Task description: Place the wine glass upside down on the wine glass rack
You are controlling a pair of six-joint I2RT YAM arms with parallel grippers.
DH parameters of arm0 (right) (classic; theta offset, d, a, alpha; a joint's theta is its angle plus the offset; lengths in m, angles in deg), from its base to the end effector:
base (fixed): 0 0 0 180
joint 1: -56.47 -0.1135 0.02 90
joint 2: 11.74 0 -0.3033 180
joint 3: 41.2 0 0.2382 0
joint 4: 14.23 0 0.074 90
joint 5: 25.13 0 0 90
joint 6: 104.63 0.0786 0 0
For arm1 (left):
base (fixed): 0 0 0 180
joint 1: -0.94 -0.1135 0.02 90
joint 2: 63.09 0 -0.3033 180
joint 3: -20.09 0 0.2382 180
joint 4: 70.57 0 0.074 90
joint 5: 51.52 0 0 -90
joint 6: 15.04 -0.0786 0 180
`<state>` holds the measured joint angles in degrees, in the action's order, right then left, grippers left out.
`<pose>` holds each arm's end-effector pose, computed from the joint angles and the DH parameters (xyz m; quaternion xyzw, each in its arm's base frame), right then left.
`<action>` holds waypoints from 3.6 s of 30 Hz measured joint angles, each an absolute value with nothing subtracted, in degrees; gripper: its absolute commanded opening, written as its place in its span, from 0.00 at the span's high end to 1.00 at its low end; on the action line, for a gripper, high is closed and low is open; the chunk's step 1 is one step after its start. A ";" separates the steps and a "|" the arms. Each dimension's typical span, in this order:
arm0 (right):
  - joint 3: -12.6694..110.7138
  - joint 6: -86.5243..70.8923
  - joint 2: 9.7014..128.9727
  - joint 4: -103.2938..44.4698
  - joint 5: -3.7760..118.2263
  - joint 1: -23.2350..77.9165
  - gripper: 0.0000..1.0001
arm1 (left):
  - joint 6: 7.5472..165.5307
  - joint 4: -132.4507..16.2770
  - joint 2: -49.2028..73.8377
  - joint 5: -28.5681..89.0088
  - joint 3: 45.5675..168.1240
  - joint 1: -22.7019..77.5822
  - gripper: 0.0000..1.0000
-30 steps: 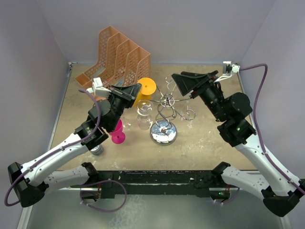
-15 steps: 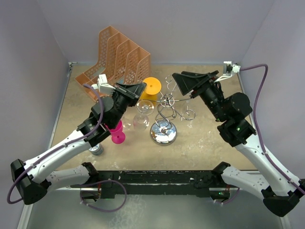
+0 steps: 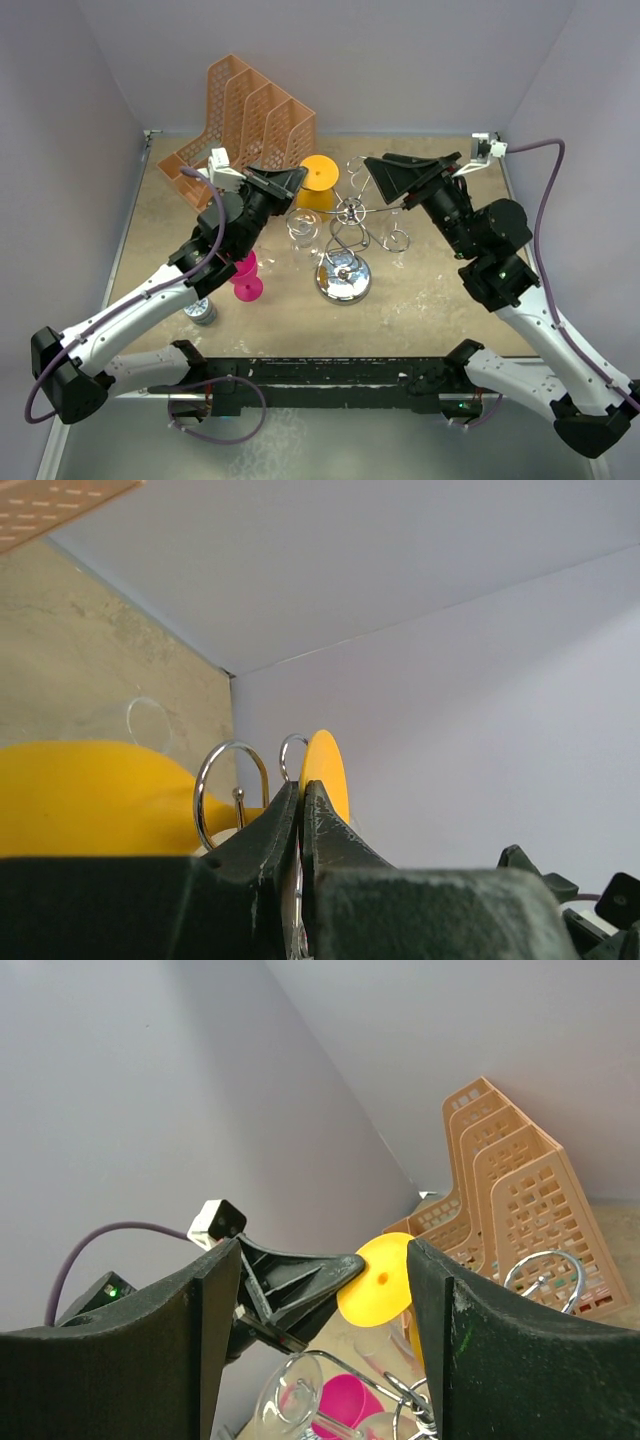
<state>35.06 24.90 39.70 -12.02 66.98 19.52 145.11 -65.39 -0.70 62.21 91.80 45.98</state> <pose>0.1480 0.1077 0.5200 0.0275 0.5217 0.5202 0.6756 0.2061 -0.1617 0.4314 -0.2918 0.6179 -0.5299 0.5022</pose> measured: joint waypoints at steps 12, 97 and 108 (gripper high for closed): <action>34.75 25.01 38.56 -12.13 66.95 19.52 0.31 | 144.72 -65.87 0.26 60.50 91.80 42.24 1.00; 31.95 25.92 35.78 -14.36 69.99 19.52 0.31 | 120.43 -1.72 -6.91 61.01 93.46 40.69 0.55; 31.95 25.90 34.93 -15.71 71.57 19.52 0.31 | 119.32 -5.50 0.92 59.41 92.52 40.71 0.76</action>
<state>31.95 25.90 34.93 -15.71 71.57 19.52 119.32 -5.50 0.92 59.41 92.52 40.71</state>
